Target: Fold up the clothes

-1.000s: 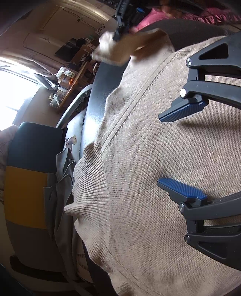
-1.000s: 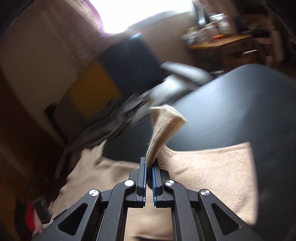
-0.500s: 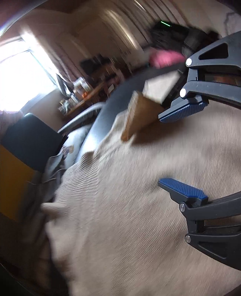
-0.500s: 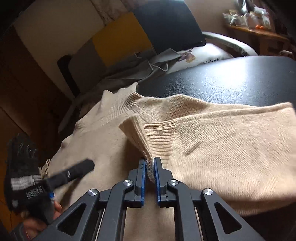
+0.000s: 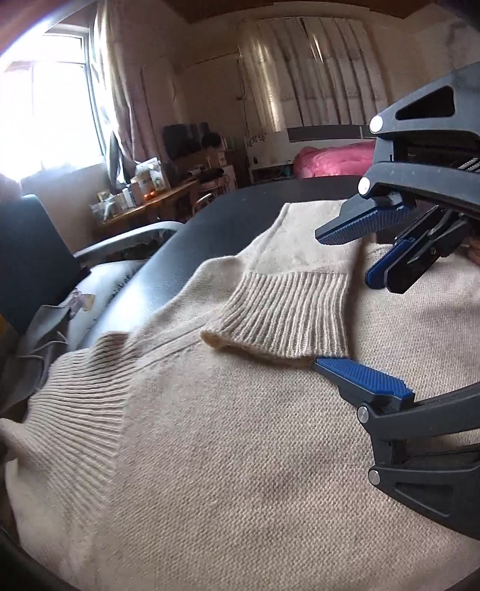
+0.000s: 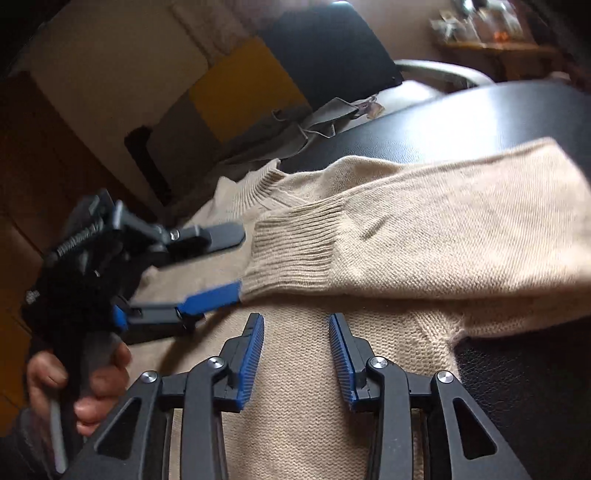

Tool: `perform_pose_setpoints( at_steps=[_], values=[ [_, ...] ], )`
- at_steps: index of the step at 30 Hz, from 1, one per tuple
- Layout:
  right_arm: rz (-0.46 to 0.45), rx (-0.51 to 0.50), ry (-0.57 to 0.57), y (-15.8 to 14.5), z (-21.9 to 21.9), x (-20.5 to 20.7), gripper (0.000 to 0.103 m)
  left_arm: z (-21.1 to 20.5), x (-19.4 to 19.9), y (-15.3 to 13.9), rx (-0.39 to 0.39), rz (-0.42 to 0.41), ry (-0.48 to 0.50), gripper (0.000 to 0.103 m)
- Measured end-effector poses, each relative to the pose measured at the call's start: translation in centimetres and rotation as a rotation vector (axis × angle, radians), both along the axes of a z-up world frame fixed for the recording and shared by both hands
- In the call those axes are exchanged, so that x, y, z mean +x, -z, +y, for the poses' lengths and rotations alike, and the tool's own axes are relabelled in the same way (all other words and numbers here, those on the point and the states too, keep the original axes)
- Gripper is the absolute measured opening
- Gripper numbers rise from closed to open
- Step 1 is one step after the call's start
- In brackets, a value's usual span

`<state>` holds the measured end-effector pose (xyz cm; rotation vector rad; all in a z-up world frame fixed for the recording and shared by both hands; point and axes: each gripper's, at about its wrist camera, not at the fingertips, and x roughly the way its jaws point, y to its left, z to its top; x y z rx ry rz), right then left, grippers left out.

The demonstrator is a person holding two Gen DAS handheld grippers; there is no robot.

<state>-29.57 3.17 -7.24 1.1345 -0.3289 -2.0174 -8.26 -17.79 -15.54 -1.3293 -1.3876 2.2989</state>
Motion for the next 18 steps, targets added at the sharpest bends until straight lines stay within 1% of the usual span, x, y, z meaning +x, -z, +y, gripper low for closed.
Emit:
perform_pose_setpoints(
  at_steps=[3, 4, 6, 7, 8, 9, 11, 14, 16, 18],
  values=[
    [-0.015, -0.026, 0.0, 0.2, 0.1, -0.3, 0.039, 0.1, -0.4, 0.4, 0.016, -0.035, -0.02, 0.062],
    [-0.015, -0.029, 0.0, 0.2, 0.1, -0.3, 0.04, 0.3, -0.6, 0.5, 0.012, -0.046, -0.021, 0.057],
    [-0.01, -0.031, -0.006, 0.2, -0.1, -0.3, 0.043, 0.9, -1.5, 0.7, 0.013, -0.078, 0.005, 0.038],
    [-0.008, -0.035, -0.011, 0.1, -0.1, -0.3, 0.046, 1.3, -1.9, 1.0, 0.021, -0.095, 0.023, 0.022],
    [-0.007, -0.039, -0.015, 0.1, -0.2, -0.2, 0.048, 1.7, -2.3, 1.3, 0.032, -0.111, 0.04, 0.016],
    [-0.007, -0.044, -0.018, 0.1, -0.2, -0.2, 0.05, 1.7, -2.6, 1.4, 0.039, -0.108, 0.042, 0.012],
    [-0.009, -0.057, -0.027, 0.0, -0.1, -0.1, 0.055, 1.5, -2.7, 1.1, 0.043, -0.073, 0.026, 0.009],
    [-0.008, -0.061, -0.03, 0.0, -0.1, 0.0, 0.056, 0.7, -2.4, -0.8, 0.031, 0.019, 0.001, 0.008],
    [-0.002, -0.052, -0.003, -0.3, 0.0, 0.1, 0.056, 0.0, -2.1, -2.3, 0.021, 0.07, -0.009, 0.008],
    [0.024, -0.046, 0.038, -0.8, 0.1, 0.1, 0.068, -0.9, -1.8, -3.8, 0.002, 0.111, -0.023, 0.008]
  ],
)
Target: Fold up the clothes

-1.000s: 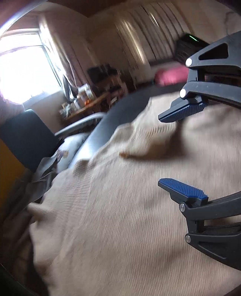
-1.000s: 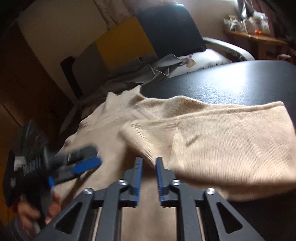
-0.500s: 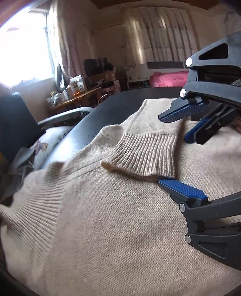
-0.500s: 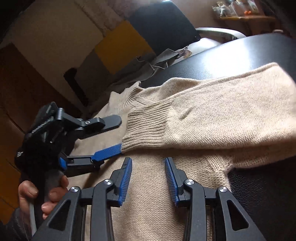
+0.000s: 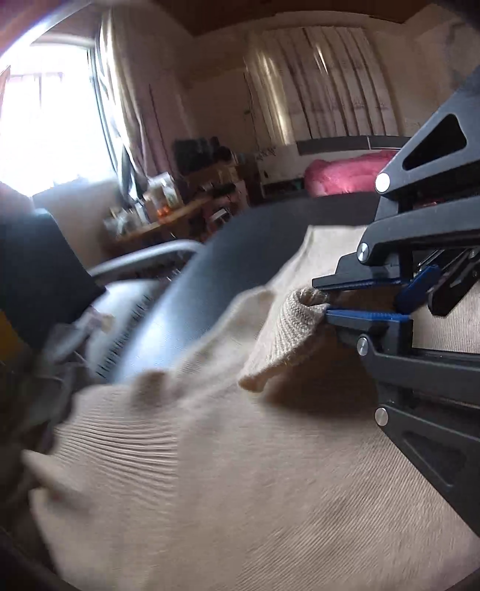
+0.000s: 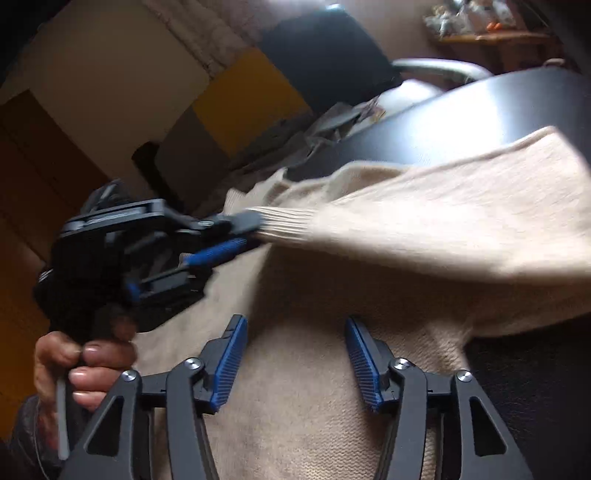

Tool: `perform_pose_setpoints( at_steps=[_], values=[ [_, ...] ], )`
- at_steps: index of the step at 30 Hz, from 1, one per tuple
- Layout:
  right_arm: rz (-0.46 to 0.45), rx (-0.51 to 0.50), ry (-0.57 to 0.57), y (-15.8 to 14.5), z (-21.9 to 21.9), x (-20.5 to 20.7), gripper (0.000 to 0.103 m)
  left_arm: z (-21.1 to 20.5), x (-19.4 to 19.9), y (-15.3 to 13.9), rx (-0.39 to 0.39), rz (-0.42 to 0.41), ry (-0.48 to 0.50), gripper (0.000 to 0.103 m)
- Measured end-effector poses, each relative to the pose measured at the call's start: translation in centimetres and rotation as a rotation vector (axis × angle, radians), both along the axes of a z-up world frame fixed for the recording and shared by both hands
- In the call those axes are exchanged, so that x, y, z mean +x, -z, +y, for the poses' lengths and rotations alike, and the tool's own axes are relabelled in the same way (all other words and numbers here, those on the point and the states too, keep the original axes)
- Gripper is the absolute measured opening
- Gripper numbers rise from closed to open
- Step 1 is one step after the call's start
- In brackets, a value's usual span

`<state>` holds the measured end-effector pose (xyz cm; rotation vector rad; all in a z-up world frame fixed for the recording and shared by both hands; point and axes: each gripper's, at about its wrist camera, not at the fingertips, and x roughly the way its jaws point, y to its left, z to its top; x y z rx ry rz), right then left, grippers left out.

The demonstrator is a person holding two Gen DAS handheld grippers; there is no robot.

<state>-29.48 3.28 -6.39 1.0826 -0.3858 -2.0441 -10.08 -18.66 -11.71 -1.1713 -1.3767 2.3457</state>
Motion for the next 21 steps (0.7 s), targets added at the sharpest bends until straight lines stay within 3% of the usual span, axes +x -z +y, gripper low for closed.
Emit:
perform_pose_setpoints(
  at_steps=[1, 2, 7, 12, 21],
  values=[
    [0.011, 0.007, 0.023, -0.3, 0.0, -0.1, 0.079, -0.5, 0.3, -0.7, -0.004, 0.019, -0.008, 0.008],
    [0.019, 0.018, 0.036, -0.5, 0.0, -0.2, 0.083, -1.1, 0.6, -1.3, -0.005, 0.036, -0.018, 0.008],
    [0.063, 0.058, 0.093, -1.5, -0.2, -0.6, 0.088, -4.4, 3.0, -4.8, -0.053, 0.152, -0.071, 0.008],
    [-0.011, 0.001, 0.163, -0.7, 0.2, -1.5, 0.094, -8.5, 6.7, -7.2, -0.129, 0.231, -0.147, 0.008],
    [-0.034, -0.092, 0.176, -0.3, -0.1, -0.6, 0.102, -15.2, 13.7, -5.5, -0.187, 0.202, -0.257, 0.008]
  ],
)
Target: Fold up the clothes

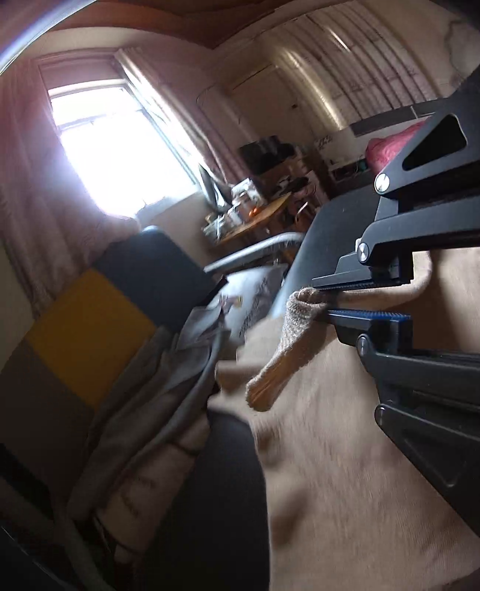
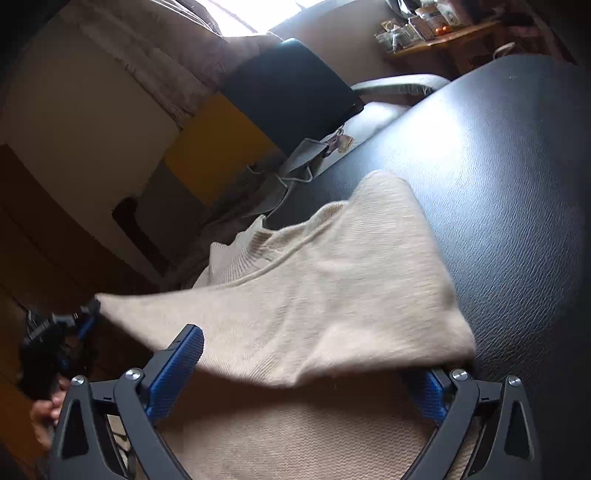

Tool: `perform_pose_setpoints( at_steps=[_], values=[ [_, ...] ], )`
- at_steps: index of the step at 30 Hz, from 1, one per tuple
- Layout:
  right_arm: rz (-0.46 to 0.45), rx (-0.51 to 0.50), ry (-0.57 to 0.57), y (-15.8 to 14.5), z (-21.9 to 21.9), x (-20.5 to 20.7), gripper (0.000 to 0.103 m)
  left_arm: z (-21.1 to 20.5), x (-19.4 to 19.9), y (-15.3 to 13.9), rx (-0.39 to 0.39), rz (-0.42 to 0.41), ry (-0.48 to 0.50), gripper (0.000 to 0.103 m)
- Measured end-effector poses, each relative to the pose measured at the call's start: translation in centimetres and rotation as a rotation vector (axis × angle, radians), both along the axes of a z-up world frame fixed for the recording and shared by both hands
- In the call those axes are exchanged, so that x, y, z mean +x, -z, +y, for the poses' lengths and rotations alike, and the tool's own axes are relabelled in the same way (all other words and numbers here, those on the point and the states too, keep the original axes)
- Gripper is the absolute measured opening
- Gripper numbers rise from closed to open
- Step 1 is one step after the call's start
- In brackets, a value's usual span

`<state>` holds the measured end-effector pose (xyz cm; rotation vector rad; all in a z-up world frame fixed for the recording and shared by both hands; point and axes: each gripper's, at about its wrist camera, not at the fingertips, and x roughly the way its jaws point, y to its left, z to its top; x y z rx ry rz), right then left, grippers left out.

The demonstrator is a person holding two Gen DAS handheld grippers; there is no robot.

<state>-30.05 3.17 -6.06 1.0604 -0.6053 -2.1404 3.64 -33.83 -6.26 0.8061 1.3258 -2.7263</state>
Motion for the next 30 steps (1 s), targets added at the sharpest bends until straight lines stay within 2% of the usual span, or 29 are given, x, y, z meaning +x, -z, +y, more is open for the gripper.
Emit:
perform_pose_setpoints(
  at_steps=[10, 14, 18, 21, 23, 27, 30],
  values=[
    [0.006, -0.057, -0.028, 0.3, 0.4, 0.2, 0.103, -2.0, 4.5, 5.6, -0.045, -0.122, -0.035, 0.008],
    [0.005, -0.073, -0.053, 0.4, 0.5, 0.3, 0.103, -2.1, 5.6, 6.5, -0.088, -0.158, -0.031, 0.008],
    [0.006, -0.057, -0.055, 0.5, 0.1, 0.4, 0.103, -2.2, 6.5, 6.2, -0.108, -0.157, -0.023, 0.008],
    [0.005, -0.028, -0.058, 0.4, -0.2, 0.4, 0.103, -2.6, 7.4, 6.2, -0.071, -0.151, -0.03, 0.011],
    [0.001, -0.016, -0.062, 0.4, -0.2, 0.4, 0.103, -3.7, 8.3, 6.7, 0.004, -0.152, -0.054, 0.021],
    [-0.035, 0.059, -0.139, -0.1, -0.8, 0.7, 0.103, -6.2, 10.8, 7.3, 0.086, -0.175, -0.161, 0.022],
    [-0.07, 0.065, -0.204, -0.8, -0.4, 1.6, 0.103, -6.7, 11.2, 7.3, 0.089, -0.178, -0.17, 0.022]
  ],
)
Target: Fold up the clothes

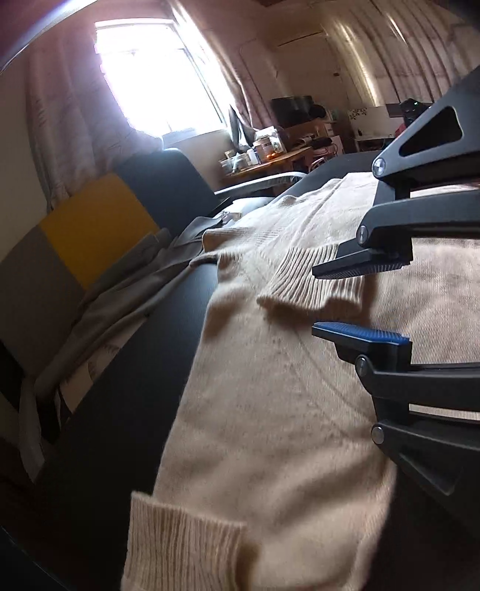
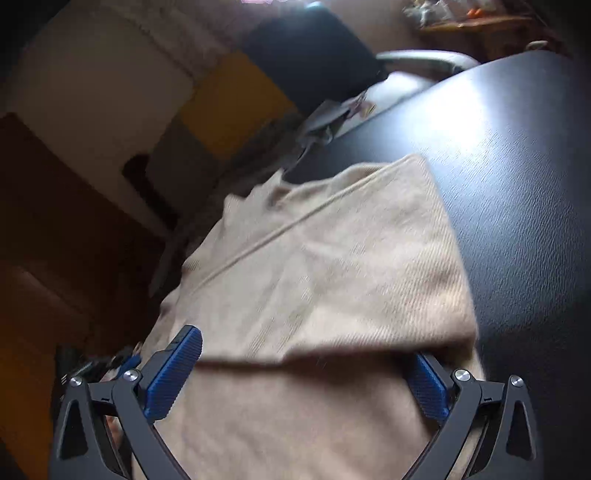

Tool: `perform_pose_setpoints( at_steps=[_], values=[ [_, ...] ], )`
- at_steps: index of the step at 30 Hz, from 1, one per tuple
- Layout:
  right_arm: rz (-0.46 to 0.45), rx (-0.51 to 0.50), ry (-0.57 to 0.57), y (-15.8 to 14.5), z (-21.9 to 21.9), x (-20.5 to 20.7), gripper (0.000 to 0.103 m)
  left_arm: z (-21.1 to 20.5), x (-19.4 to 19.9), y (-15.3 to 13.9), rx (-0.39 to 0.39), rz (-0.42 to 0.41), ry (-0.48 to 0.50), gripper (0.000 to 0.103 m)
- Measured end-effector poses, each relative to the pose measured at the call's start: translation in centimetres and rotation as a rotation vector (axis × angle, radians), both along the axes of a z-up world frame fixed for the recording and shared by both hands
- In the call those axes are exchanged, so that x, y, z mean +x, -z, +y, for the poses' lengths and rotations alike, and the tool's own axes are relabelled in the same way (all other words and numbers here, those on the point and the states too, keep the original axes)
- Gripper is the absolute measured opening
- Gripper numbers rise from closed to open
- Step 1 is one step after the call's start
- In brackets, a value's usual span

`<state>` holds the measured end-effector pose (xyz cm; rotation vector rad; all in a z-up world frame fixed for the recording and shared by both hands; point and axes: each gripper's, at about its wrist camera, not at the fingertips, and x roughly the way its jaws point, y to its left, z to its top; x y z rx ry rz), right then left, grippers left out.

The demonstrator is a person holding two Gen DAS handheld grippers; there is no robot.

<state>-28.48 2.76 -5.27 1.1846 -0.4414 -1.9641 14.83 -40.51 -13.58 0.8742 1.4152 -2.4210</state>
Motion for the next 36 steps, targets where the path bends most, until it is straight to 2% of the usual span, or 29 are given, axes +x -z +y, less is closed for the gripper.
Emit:
perform_pose_setpoints(
  at_steps=[3, 7, 9, 11, 14, 17, 18, 22, 25, 28, 30, 32, 34, 36],
  values=[
    [-0.001, -0.007, -0.043, -1.1, 1.0, 0.8, 0.103, 1.3, -1.6, -1.2, -0.051, 0.021, 0.07, 0.023],
    [0.035, -0.016, -0.056, -3.1, 2.4, 1.0, 0.103, 4.5, -5.6, -2.9, -0.19, 0.012, 0.202, 0.025],
    [0.034, -0.059, -0.009, -3.9, 3.0, -0.4, 0.103, 5.8, -7.5, -2.9, -0.236, -0.02, 0.253, 0.025],
    [0.01, -0.106, 0.036, -4.2, 3.2, -2.1, 0.103, 6.2, -8.5, -2.1, -0.266, -0.081, 0.26, 0.026],
    [-0.068, -0.097, 0.059, -2.2, 2.3, -3.7, 0.103, 5.9, -8.1, 0.0, -0.295, -0.177, 0.238, 0.026],
    [-0.137, -0.074, 0.049, 0.4, 1.4, -4.0, 0.103, 5.3, -6.5, 1.1, -0.286, -0.129, 0.231, 0.023],
    [-0.119, -0.072, 0.042, 0.9, 1.3, -3.6, 0.103, 5.1, -5.8, 1.3, -0.281, -0.112, 0.226, 0.021],
    [0.068, -0.076, 0.002, 1.4, 1.1, -1.5, 0.103, 4.6, -4.5, 2.2, -0.24, -0.051, 0.193, 0.016],
    [0.069, -0.067, -0.004, 1.4, 0.9, -1.7, 0.103, 4.1, -4.3, 2.4, -0.183, -0.036, 0.167, 0.014],
    [0.053, -0.013, -0.023, 0.8, 0.2, -2.3, 0.103, 4.6, -5.6, 0.6, -0.245, -0.064, 0.219, 0.03],
    [0.061, 0.043, -0.049, -0.2, -0.9, -2.9, 0.103, 4.6, -6.9, -1.2, -0.323, -0.059, 0.244, 0.032],
    [0.113, 0.062, -0.095, -1.8, -2.6, -4.0, 0.103, 3.9, -8.8, -3.0, -0.377, -0.04, 0.266, 0.036],
    [0.157, 0.079, -0.14, -3.2, -4.4, -5.3, 0.101, 2.7, -10.9, -4.1, -0.393, -0.029, 0.278, 0.04],
    [0.159, 0.09, -0.184, -3.7, -6.9, -7.4, 0.096, 1.1, -13.5, -4.6, -0.377, -0.023, 0.284, 0.043]
  ],
)
